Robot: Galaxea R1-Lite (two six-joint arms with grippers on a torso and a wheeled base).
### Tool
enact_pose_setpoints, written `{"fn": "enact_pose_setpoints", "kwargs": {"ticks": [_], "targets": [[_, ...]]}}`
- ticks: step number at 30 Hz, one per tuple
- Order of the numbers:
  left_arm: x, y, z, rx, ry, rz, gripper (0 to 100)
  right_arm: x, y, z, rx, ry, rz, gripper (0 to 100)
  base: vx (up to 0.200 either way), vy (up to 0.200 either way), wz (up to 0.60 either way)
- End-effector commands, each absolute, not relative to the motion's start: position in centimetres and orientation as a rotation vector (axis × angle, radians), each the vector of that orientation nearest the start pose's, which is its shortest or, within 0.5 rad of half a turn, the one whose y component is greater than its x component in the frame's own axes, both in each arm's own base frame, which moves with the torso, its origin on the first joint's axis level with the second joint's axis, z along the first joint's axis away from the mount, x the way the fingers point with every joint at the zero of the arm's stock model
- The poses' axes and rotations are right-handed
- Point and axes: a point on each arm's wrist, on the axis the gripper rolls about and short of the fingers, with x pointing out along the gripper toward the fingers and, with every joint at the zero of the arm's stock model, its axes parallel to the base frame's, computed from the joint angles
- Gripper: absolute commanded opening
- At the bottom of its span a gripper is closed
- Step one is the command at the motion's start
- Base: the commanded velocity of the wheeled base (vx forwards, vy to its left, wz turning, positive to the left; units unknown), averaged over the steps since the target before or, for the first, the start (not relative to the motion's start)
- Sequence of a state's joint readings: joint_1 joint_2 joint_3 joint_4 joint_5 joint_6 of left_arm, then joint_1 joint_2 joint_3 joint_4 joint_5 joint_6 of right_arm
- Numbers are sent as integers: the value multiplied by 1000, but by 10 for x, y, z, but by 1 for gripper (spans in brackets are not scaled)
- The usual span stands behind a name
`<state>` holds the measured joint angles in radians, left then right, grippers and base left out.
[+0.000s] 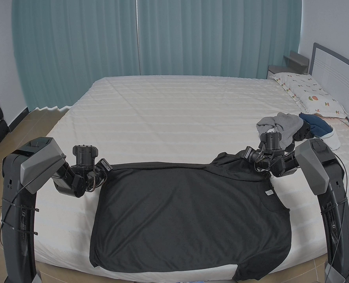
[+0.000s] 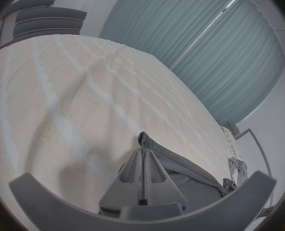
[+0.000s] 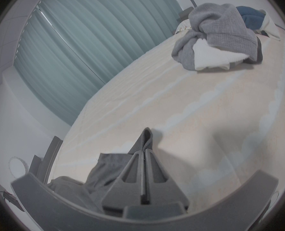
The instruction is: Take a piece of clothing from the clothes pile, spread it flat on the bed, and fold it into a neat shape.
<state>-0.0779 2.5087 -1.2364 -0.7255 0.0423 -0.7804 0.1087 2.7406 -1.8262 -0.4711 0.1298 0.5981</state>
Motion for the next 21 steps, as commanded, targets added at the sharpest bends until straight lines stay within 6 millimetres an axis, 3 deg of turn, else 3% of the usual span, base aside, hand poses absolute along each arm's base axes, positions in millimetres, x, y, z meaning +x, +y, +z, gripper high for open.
{"fn": "enact_pose_setpoints", "kwargs": {"ticks": [1,6,13,21], "targets": [[453,-34,-19,-729,521,178,0,539,60,-6,607,417,89,0,0,0,0],[465,-35,-8,-738,467,158,0,555,53,25,614,244,76,0,0,0,0],[482,-36,-4,-746,411,143,0,557,53,24,623,155,102,0,0,0,0],[496,-33,-26,-747,381,204,0,559,39,7,612,176,75,0,0,0,0]]}}
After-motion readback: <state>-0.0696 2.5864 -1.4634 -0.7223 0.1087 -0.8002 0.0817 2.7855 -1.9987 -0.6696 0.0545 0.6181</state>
